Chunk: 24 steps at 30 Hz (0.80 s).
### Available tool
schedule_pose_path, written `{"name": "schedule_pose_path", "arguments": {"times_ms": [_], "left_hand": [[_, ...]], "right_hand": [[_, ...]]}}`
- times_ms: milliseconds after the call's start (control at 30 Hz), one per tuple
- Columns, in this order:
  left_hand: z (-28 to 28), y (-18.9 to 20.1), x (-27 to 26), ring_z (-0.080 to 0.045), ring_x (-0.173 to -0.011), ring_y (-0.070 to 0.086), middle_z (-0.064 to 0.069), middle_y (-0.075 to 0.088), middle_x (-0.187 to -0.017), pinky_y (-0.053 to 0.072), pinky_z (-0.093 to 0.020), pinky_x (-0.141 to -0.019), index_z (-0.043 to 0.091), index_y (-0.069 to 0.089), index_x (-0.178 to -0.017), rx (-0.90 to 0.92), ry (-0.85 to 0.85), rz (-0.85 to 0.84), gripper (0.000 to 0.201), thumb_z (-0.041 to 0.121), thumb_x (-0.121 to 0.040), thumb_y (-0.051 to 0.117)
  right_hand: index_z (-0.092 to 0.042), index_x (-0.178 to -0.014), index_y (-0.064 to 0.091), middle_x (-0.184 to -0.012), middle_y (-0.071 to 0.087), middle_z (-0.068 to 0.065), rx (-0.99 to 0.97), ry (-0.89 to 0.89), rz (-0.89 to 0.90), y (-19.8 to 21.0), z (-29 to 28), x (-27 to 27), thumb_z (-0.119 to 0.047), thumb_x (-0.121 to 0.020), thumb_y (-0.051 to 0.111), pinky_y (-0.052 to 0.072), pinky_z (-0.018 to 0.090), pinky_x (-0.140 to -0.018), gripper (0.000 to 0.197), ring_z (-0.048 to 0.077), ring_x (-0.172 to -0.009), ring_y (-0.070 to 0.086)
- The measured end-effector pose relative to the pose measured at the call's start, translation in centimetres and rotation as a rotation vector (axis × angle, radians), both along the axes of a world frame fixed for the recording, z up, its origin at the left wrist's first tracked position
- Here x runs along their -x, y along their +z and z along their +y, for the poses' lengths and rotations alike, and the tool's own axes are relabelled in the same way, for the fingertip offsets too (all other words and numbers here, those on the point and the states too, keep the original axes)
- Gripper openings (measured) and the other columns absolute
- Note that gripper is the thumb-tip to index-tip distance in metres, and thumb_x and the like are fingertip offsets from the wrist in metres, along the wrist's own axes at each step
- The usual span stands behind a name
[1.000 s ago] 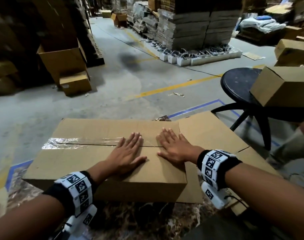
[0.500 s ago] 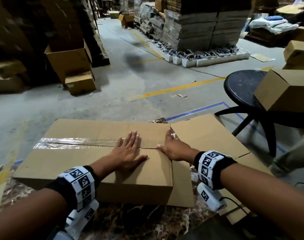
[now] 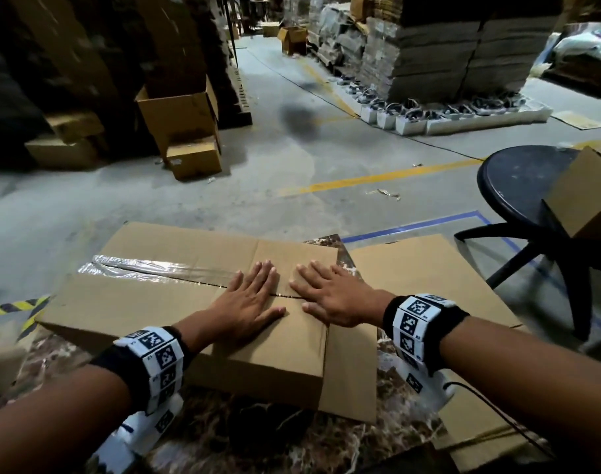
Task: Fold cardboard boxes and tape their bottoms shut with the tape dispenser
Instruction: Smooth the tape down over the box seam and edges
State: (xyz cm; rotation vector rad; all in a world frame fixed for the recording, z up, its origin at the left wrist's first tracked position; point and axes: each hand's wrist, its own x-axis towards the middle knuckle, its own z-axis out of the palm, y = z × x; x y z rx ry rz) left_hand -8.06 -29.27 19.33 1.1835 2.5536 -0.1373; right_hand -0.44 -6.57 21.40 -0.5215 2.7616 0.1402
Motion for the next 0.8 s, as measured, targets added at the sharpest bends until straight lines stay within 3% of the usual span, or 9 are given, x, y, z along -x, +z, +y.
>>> {"name": "schedule_pose_path", "arguments": {"times_ms": [100, 200, 267, 367, 433, 500, 567, 700, 800], "left_hand": [[0.0, -0.1, -0.4, -0.016, -0.143, -0.033, -0.002, -0.034, -0.155, -0.013, -0.039, -0.120, 0.018, -0.025, -0.150, -0.005, 0.026, 0.004, 0.086, 0.073, -0.091, 0.005], [0.3, 0.1, -0.8, -0.016, -0.143, -0.031, -0.003, -0.033, -0.156, -0.011, -0.041, -0.121, 0.018, -0.024, -0.151, -0.014, 0.064, 0.009, 0.088, 0.075, -0.087, 0.000], [0.7, 0.1, -1.2, -0.017, -0.144, -0.030, -0.004, -0.032, -0.156, -0.011, -0.042, -0.121, 0.017, -0.022, -0.151, -0.017, 0.108, -0.006, 0.092, 0.076, -0.083, -0.004], [1.4, -0.3, -1.5, -0.019, -0.146, -0.027, -0.007, -0.028, -0.158, -0.010, -0.043, -0.121, 0.012, -0.018, -0.152, -0.035, 0.181, -0.002, 0.097, 0.076, -0.081, -0.006], [2.0, -0.7, -1.9, -0.020, -0.146, -0.026, -0.010, -0.025, -0.159, -0.009, -0.045, -0.121, 0.009, -0.016, -0.153, -0.060, 0.227, 0.011, 0.098, 0.075, -0.082, -0.007], [2.2, -1.1, -2.3, -0.020, -0.146, -0.025, -0.011, -0.024, -0.160, -0.008, -0.044, -0.122, 0.008, -0.015, -0.153, -0.089, 0.257, 0.030, 0.101, 0.076, -0.079, -0.011], [2.2, -1.2, -2.5, -0.019, -0.147, -0.024, -0.011, -0.022, -0.161, -0.008, -0.042, -0.122, 0.008, -0.014, -0.154, -0.121, 0.263, 0.039, 0.107, 0.079, -0.074, -0.017], [2.0, -1.1, -2.5, -0.018, -0.147, -0.023, -0.009, -0.021, -0.161, -0.009, -0.040, -0.121, 0.009, -0.013, -0.154, -0.136, 0.255, 0.012, 0.110, 0.081, -0.073, -0.017], [2.3, -0.8, -2.8, -0.017, -0.146, -0.025, -0.010, -0.023, -0.161, -0.010, -0.040, -0.121, 0.008, -0.014, -0.154, -0.126, 0.267, 0.009, 0.093, 0.072, -0.087, -0.001]], "right_hand": [[-0.032, -0.157, -0.004, -0.164, -0.014, 0.004, -0.002, 0.039, -0.022, 0.3, 2.0, -0.5, -0.074, -0.075, -0.013, 0.008, 0.052, -0.120, 0.092, 0.028, -0.151, -0.011], [-0.032, -0.157, 0.004, -0.165, -0.006, 0.003, -0.029, 0.046, -0.034, 1.2, 3.4, -0.4, -0.077, -0.079, -0.003, 0.016, 0.054, -0.120, 0.090, 0.027, -0.152, -0.002], [-0.030, -0.151, 0.031, -0.160, 0.026, 0.007, -0.024, 0.053, 0.029, 1.5, 3.2, 0.2, -0.071, -0.093, 0.022, 0.036, 0.054, -0.109, 0.071, 0.030, -0.145, 0.026], [-0.023, -0.118, 0.058, -0.118, 0.060, 0.003, 0.080, -0.015, 0.183, 1.5, 1.4, 1.6, -0.057, -0.092, 0.048, 0.052, 0.046, -0.085, 0.045, 0.027, -0.112, 0.057], [-0.021, -0.137, 0.046, -0.137, 0.051, 0.006, 0.123, -0.078, 0.168, 0.7, 0.2, 1.8, -0.058, -0.094, 0.046, 0.046, 0.051, -0.098, 0.056, 0.030, -0.128, 0.047], [-0.022, -0.154, 0.020, -0.163, 0.018, 0.008, 0.114, -0.111, 0.091, -0.3, -0.4, 1.6, -0.060, -0.099, 0.032, 0.022, 0.059, -0.116, 0.068, 0.031, -0.149, 0.016], [-0.026, -0.157, 0.009, -0.166, -0.001, 0.006, 0.115, -0.108, 0.070, -0.8, -0.1, 1.1, -0.060, -0.100, 0.021, 0.006, 0.059, -0.119, 0.068, 0.030, -0.152, -0.001], [-0.026, -0.154, 0.022, -0.164, 0.016, 0.007, 0.037, 0.012, 0.051, 0.5, 1.7, 1.1, -0.056, -0.101, 0.028, 0.028, 0.054, -0.114, 0.061, 0.030, -0.148, 0.018], [-0.018, -0.136, 0.046, -0.142, 0.046, 0.007, -0.006, 0.045, 0.116, 2.1, 1.7, 1.4, -0.050, -0.099, 0.041, 0.047, 0.046, -0.092, 0.049, 0.029, -0.126, 0.045]]}}
